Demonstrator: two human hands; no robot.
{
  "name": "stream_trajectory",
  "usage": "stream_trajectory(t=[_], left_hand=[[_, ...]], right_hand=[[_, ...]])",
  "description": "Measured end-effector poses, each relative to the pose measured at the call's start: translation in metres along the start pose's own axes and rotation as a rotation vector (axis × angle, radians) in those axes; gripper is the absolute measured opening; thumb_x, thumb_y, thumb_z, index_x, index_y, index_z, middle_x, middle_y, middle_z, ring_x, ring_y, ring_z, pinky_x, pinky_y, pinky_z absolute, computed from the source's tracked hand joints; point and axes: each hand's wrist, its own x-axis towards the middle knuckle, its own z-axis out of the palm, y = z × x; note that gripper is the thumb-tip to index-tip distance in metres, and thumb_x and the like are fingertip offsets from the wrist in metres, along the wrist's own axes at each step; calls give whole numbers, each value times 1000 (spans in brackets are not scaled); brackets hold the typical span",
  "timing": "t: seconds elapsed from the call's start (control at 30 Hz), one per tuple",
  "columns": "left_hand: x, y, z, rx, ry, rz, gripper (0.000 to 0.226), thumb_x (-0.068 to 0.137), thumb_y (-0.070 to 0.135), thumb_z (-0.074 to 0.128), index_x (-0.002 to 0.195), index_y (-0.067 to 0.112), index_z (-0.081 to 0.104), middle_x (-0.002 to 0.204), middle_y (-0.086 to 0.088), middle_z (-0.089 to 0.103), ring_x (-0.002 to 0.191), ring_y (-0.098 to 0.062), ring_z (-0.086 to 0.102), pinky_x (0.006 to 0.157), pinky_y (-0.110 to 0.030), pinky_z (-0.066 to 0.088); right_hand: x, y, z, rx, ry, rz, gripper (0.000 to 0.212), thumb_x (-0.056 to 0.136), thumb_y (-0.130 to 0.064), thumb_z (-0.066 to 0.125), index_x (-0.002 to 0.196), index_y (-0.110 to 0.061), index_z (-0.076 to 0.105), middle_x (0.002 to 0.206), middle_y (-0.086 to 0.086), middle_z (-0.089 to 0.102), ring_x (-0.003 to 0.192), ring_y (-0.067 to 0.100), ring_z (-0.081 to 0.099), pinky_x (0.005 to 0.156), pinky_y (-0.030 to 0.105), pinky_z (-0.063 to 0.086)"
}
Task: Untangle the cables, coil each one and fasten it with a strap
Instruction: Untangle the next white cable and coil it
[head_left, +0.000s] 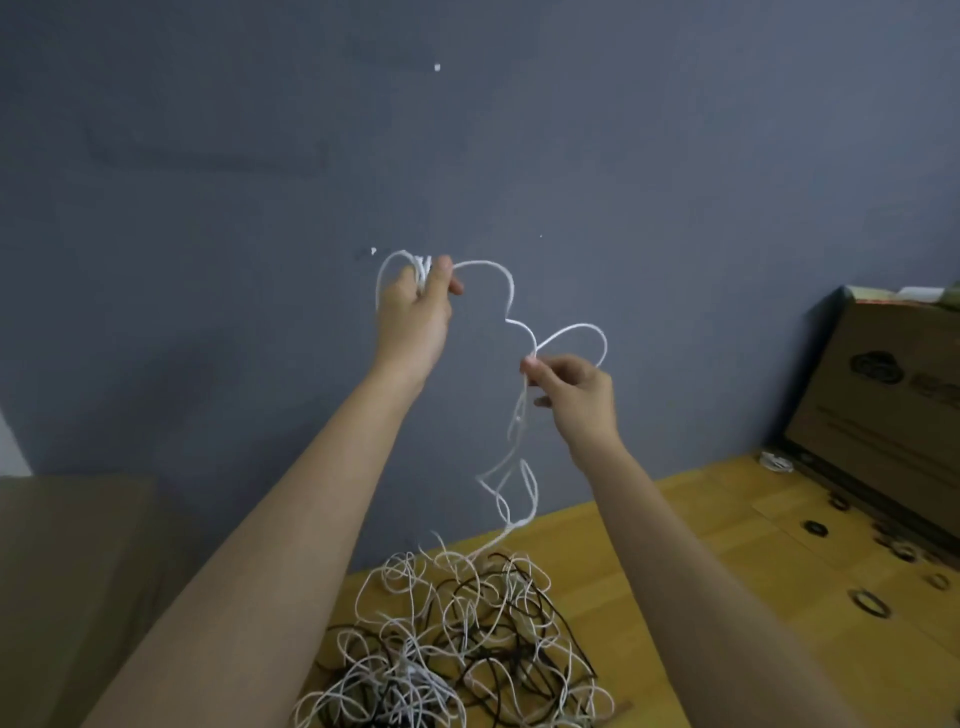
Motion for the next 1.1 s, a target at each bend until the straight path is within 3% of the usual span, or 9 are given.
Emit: stream_trajectory(t=[0.1, 0.23, 0.37, 0.5, 0.7, 0.8, 0.87, 0.97, 1.1], left_hand=[[-5, -13, 2, 197, 13, -34, 36, 101, 29, 40, 67, 19, 46, 52, 2, 42, 47, -16, 40, 55, -30, 32], [-37, -45, 11, 476, -213, -110, 32, 102, 32, 38, 76, 14, 46, 71, -5, 52, 76, -30, 54, 69, -35, 36], [-73, -66, 11, 380, -446, -242, 23, 99, 37, 44, 91, 16, 47, 91, -2, 52, 86, -19, 51, 75, -33, 39], [-96, -81, 3, 407, -618, -315, 45, 86, 47, 64, 112, 12, 51, 106, 3, 57, 100, -11, 55, 77, -26, 41], [-111, -102, -1, 329, -540, -367, 20, 85, 26, 71, 99, 11, 70, 94, -2, 73, 92, -15, 66, 86, -27, 47], [-119, -108, -1, 280, -424, -400, 9, 87, 20, 69, 81, 14, 65, 80, 0, 66, 72, -12, 59, 63, -13, 44], [-121, -114, -2, 316, -382, -383, 23, 88, 22, 69, 69, 16, 55, 67, 3, 55, 61, -10, 49, 47, -11, 35], [-119, -121, -7, 423, -423, -387, 31, 89, 27, 66, 64, 18, 51, 63, 3, 50, 58, -10, 45, 51, -23, 33], [-119, -126, -15, 449, -456, -387, 17, 94, 23, 60, 82, 10, 60, 67, 3, 52, 58, -13, 48, 46, -18, 35]], right_hand=[[-8, 3, -4, -100, -87, 31, 18, 89, -16, 66, 71, -14, 66, 70, 4, 69, 63, 10, 63, 52, 21, 48], [-23, 2, -4, -30, -133, 85, 17, 91, -11, 64, 74, -10, 65, 66, 7, 69, 56, 13, 64, 59, 25, 57], [-44, 15, -7, -143, -134, 100, 19, 90, -16, 66, 71, -12, 67, 65, 8, 71, 58, 21, 67, 65, 35, 59], [-65, 34, -11, -36, -118, 256, 16, 90, -15, 66, 75, -8, 67, 70, 12, 70, 65, 25, 70, 66, 35, 59], [-90, 49, -5, 267, -135, 402, 14, 89, -10, 64, 77, -3, 64, 81, 17, 70, 75, 23, 68, 66, 25, 57], [-101, 63, -3, 260, -110, 380, 8, 85, -1, 66, 83, -8, 69, 78, 7, 72, 72, 18, 67, 70, 24, 57], [-106, 72, -2, 171, -93, 340, 15, 80, 1, 71, 86, -13, 70, 77, -2, 73, 73, 11, 68, 70, 20, 55], [-106, 82, -5, -164, -85, 141, 14, 79, -11, 77, 92, -11, 73, 80, -6, 72, 73, 2, 67, 69, 15, 51], [-107, 88, -12, -482, -228, -93, 15, 86, -11, 69, 99, -12, 75, 87, -6, 70, 77, 3, 63, 73, 15, 51]])
